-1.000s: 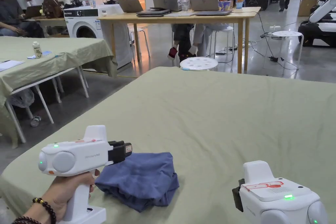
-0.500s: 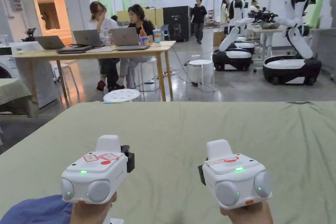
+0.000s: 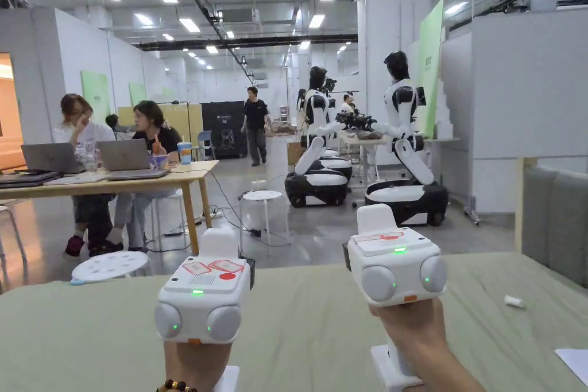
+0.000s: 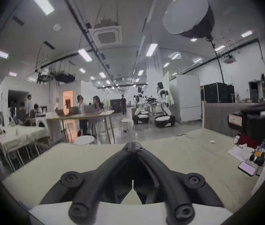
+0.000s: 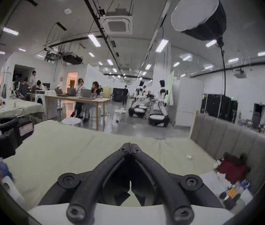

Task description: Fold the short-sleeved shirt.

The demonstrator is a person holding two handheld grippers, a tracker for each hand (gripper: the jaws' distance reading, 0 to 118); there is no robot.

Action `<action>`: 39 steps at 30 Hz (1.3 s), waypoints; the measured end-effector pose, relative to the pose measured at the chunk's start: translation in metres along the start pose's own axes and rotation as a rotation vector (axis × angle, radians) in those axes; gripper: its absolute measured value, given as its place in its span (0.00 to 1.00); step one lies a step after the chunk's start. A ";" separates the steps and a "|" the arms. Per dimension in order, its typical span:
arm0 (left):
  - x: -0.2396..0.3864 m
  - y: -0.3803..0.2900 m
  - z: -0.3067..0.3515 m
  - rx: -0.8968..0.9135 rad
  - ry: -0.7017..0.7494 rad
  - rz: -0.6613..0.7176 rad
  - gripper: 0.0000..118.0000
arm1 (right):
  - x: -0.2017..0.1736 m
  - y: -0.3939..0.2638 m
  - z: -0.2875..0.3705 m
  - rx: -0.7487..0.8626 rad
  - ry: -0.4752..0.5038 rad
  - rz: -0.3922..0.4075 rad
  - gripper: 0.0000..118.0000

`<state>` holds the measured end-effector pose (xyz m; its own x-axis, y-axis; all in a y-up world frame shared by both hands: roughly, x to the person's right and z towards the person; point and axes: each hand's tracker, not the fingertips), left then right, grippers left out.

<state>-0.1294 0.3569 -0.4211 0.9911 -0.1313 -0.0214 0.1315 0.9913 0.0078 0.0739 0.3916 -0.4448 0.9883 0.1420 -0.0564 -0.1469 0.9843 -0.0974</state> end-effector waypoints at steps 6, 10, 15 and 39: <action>0.001 0.027 -0.032 0.001 0.091 0.030 0.00 | 0.025 0.022 -0.029 0.019 -0.009 -0.017 0.00; 0.004 0.022 -0.049 0.008 0.084 0.009 0.00 | 0.033 0.018 -0.037 0.044 -0.010 -0.021 0.00; 0.009 0.008 -0.065 -0.013 0.077 0.051 0.00 | 0.045 0.009 -0.053 0.033 -0.010 -0.069 0.00; 0.027 0.003 -0.075 0.000 0.112 0.061 1.00 | 0.043 -0.015 -0.061 0.068 -0.012 -0.117 0.98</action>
<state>-0.1036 0.3575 -0.4962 0.9888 -0.0688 -0.1323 0.0711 0.9974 0.0126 0.1163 0.3763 -0.5066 0.9989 0.0269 -0.0372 -0.0282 0.9990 -0.0347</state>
